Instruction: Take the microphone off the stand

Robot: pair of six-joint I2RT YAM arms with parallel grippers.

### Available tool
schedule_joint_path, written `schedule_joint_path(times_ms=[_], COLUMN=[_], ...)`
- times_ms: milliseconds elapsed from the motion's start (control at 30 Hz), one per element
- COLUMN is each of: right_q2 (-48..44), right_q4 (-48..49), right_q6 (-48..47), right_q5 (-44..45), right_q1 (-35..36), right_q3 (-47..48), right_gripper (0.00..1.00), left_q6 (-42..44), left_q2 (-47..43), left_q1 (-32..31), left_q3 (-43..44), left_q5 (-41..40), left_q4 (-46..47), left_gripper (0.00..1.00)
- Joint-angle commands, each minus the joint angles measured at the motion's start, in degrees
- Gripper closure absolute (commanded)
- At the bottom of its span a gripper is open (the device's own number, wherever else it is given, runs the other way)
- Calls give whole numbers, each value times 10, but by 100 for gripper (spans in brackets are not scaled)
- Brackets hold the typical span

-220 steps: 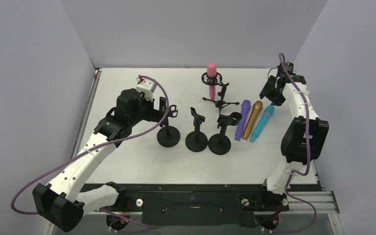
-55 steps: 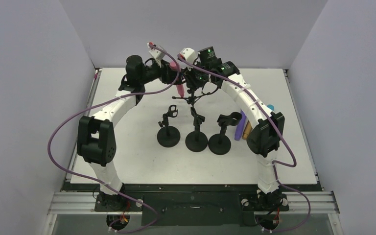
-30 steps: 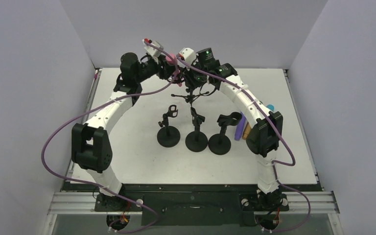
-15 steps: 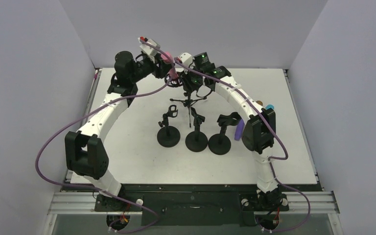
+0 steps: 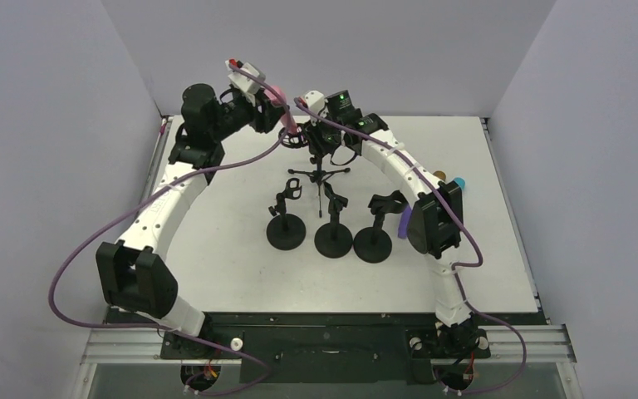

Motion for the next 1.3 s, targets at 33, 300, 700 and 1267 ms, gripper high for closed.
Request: schedule_joint_path(times_ms=[33, 300, 700, 1267], right_q2=[-9, -12, -47, -223], right_q4=[48, 49, 55, 61], right_q6=[14, 32, 44, 57], right_q5=[1, 13, 46, 167], right_q1=[-3, -3, 5, 2], right_q3=[26, 27, 39, 11], right_gripper=[100, 74, 33, 15], left_q6=[15, 29, 32, -148], left_q2=[-46, -59, -102, -88], left_q1=[7, 7, 7, 7], left_q3=[34, 56, 66, 157], left_q5=[-24, -52, -64, 7], left_q4=[-21, -83, -100, -108], left_gripper=[100, 100, 100, 100])
